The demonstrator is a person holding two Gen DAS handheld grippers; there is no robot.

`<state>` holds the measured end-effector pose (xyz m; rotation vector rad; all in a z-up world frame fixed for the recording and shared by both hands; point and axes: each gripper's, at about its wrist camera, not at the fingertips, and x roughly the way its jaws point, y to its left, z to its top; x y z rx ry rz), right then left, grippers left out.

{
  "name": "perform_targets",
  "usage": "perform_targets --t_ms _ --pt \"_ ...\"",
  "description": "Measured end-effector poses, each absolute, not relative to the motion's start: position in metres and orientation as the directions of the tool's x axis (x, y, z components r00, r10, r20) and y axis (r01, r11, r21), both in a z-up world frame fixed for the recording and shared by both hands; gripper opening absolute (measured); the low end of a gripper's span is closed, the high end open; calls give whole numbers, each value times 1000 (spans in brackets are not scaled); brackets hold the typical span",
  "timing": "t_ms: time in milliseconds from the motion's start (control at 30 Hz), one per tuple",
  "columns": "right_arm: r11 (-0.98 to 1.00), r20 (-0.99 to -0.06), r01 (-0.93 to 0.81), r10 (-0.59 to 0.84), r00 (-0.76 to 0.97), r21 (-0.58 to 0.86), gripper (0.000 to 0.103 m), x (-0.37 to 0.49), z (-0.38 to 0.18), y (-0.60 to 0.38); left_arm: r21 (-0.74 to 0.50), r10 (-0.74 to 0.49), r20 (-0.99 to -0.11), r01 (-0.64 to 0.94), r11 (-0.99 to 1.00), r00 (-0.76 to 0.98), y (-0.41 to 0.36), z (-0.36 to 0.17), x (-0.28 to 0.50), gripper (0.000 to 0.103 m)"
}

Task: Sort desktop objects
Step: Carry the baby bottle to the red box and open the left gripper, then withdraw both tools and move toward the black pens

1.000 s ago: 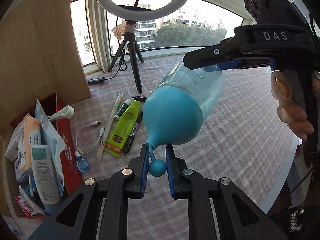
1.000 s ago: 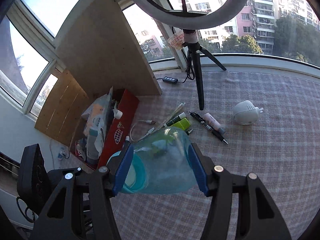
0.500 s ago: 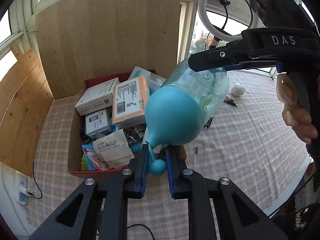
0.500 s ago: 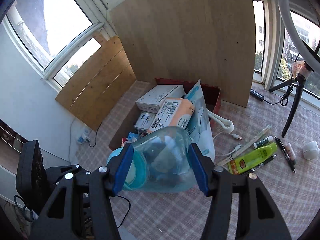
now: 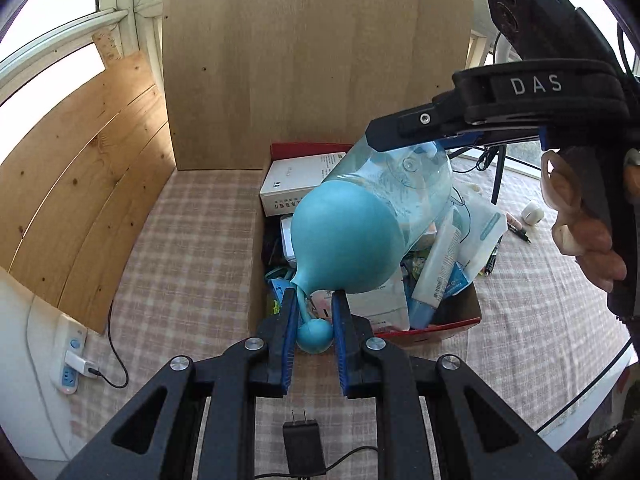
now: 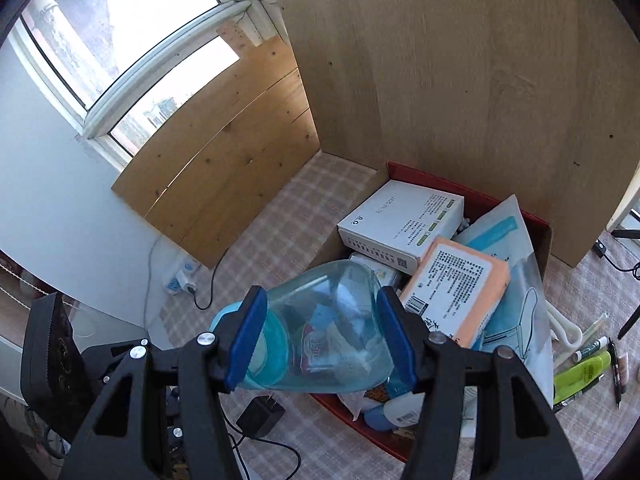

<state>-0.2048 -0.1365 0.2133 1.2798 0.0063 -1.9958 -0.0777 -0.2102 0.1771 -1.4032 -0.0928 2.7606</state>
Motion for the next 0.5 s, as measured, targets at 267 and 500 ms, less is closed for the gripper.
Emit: perform_targets --t_ms 267,500 --pt "-772 -797 495 -559 -229 400 57 -234 193 -126 -48 -21 -824 107 -993 -566 -236 154 -104 39" --pt "-796 -797 463 -544 -263 391 57 -233 194 -85 -36 -11 -814 70 -997 -580 -222 166 -99 39"
